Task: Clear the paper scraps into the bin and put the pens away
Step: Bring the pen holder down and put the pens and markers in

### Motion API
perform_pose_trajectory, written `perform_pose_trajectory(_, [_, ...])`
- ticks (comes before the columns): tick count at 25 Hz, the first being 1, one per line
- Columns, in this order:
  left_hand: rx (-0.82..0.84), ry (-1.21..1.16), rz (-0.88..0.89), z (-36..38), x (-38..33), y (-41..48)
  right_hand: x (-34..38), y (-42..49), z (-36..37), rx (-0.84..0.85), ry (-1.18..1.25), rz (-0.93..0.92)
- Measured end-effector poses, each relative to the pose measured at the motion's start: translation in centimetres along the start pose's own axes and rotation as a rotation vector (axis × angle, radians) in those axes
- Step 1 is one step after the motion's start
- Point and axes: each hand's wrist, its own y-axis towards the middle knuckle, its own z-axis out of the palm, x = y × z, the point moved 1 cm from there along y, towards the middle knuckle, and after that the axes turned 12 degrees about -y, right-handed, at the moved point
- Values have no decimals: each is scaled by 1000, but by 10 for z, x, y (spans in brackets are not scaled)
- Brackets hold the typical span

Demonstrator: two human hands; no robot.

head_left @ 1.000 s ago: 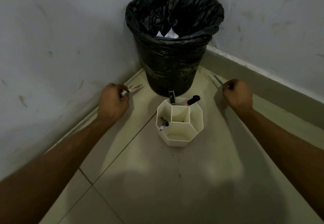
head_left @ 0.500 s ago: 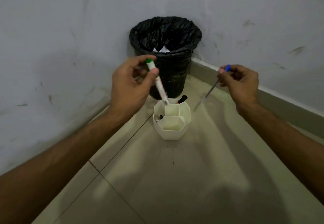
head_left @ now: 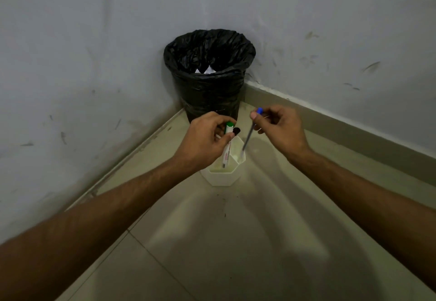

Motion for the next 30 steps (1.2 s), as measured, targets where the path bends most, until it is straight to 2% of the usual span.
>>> perform_pose_trajectory(6, [26,34,-39,5,14,-5,4,-13,27,147,-92,-96])
perform_pose_trajectory(10, [106,23,-115,13,21,-12,-5,-22,38,256,-219,-85])
perform_pose_trajectory(14, [184,114,-131,19,29,-20,-14,-28,46,351,-299,-57])
perform_pose_trajectory(19, [216,196,-114,22,35,-22,-22,-26,42,381,-323,-141])
perform_pose_trajectory(21, [168,190,-45,17,37,-20,-30,-21,37,326,-257,-148])
perform_pose_trajectory(23, [33,115,-26,7,43,-16,-40,-15,30,332,-232,-133])
perform_pose_trajectory(27, [-228,-18,-222,-4,80,-7,-61,0,34,738,-383,-220])
perform_pose_trajectory(30, [-298,-71,-335,-1,114,-4,-65,9,49,832,-378,-268])
